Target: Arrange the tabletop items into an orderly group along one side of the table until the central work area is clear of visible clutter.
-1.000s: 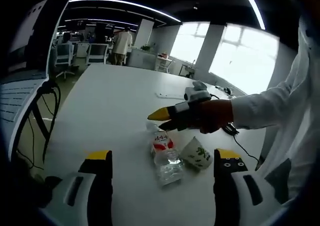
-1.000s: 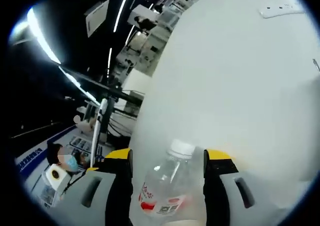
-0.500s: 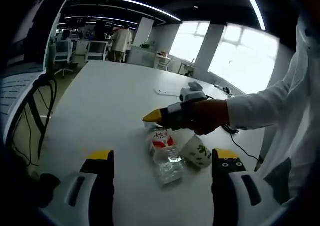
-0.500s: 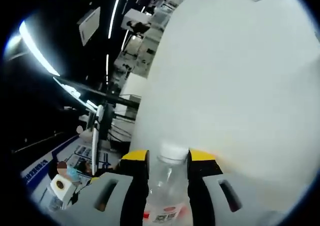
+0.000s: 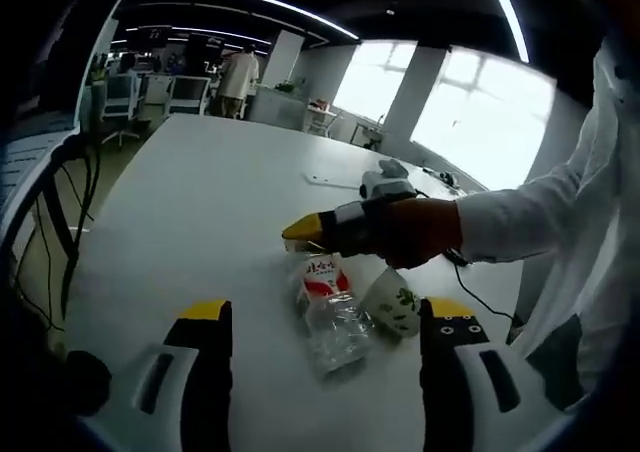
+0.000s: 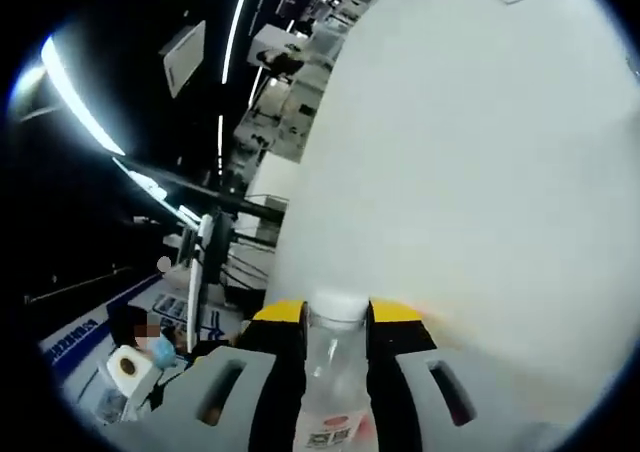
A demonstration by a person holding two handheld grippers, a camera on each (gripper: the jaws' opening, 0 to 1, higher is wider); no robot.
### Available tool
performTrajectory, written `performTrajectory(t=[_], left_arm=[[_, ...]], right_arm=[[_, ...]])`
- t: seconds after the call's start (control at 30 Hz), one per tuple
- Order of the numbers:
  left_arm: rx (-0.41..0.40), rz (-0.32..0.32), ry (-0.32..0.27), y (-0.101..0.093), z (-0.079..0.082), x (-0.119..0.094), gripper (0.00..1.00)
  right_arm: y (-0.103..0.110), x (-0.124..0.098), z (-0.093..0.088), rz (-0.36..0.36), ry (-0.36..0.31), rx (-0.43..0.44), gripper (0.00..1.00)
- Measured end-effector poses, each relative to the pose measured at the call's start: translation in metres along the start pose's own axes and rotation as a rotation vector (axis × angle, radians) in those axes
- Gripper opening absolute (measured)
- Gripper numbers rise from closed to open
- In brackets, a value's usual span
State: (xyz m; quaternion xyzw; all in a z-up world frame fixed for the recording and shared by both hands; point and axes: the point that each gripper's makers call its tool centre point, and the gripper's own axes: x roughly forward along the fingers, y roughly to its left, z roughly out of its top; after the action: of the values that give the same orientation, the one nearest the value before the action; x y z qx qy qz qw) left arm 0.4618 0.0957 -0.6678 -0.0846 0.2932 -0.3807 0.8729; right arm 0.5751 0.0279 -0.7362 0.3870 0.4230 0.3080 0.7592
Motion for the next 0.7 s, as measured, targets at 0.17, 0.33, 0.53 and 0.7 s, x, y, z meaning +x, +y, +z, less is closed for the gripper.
performTrajectory(t=[0.17, 0.33, 0.53, 0.7], left_arm=[[-0.011, -0.041, -0.006, 0.0, 0.002, 0.009, 0.77], [-0.026, -0.09, -0.01, 0.001, 0.006, 0.021, 0.75], [-0.046, -0.179, 0.007, -0.004, 0.007, 0.04, 0.75], [-0.064, -0.223, 0.031, -0.004, 0.003, 0.057, 0.72]], right_arm=[[0.017, -0.004, 0.006, 0.043, -0.023, -0.1, 0.19], [0.035, -0.008, 0.007, 0.069, -0.036, -0.198, 0.19], [0.061, -0.016, 0.0, 0.107, -0.039, -0.337, 0.19], [0.075, -0.02, -0.005, 0.105, -0.039, -0.417, 0.19]])
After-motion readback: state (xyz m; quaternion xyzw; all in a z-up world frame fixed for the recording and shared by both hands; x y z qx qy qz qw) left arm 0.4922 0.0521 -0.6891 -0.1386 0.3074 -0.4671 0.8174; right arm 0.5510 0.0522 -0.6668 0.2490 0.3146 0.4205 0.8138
